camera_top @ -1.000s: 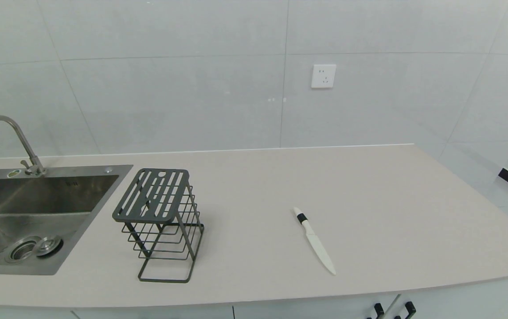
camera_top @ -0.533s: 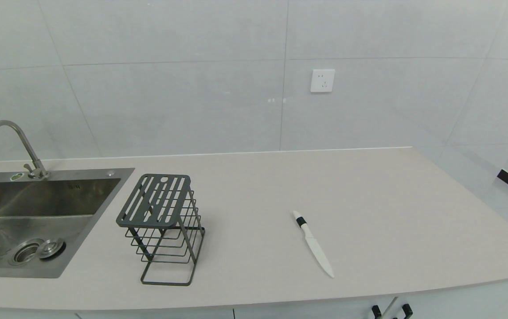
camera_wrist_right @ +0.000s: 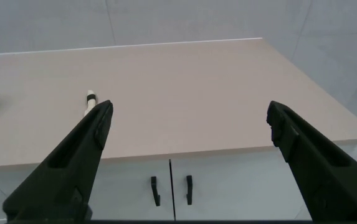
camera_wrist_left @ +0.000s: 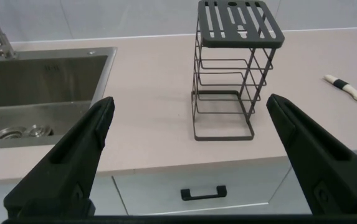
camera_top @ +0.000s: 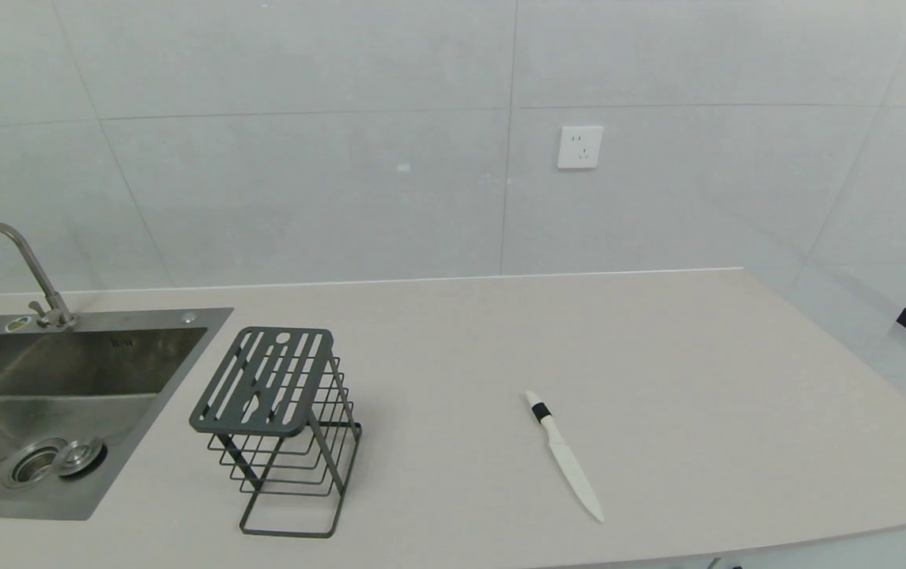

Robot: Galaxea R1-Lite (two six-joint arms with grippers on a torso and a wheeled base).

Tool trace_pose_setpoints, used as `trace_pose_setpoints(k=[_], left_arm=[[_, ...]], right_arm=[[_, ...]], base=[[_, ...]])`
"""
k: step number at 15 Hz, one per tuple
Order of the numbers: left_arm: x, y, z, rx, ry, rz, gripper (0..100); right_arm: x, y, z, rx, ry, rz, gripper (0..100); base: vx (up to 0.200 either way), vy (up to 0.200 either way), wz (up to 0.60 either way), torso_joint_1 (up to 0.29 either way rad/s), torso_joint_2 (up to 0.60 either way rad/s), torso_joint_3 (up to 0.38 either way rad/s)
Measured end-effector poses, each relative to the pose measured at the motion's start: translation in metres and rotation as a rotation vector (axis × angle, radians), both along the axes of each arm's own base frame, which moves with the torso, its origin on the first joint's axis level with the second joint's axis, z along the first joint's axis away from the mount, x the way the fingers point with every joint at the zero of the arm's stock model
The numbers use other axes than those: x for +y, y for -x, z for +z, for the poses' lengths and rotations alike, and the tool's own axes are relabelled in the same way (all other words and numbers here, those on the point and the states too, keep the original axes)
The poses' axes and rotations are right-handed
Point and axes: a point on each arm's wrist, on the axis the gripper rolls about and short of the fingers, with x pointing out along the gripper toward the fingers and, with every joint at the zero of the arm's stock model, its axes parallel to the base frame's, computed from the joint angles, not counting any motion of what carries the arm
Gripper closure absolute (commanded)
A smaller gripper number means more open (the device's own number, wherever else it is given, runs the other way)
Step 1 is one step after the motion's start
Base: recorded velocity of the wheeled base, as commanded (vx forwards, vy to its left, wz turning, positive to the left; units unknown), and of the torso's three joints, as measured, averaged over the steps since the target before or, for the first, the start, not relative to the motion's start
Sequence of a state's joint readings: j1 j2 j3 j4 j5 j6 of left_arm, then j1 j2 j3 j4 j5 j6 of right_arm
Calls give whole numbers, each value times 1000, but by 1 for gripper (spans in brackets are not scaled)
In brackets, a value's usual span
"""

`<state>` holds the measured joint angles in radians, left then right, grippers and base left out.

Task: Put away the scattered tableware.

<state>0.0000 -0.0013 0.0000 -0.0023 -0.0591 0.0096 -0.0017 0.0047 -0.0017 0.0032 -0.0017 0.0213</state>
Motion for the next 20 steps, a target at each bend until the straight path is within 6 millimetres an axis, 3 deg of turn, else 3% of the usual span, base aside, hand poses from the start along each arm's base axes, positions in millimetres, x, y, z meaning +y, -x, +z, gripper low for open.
trace_pose_setpoints(k=[6,20], left_arm=[[0,0,0,0,3,-4,0],[0,0,0,-1,12,-5,0]], right_arm=[[0,0,0,0,0,0,0],[0,0,3,-29,25,8,0]], base=[[0,0,0,249,-73,157],[0,0,0,0,0,0]])
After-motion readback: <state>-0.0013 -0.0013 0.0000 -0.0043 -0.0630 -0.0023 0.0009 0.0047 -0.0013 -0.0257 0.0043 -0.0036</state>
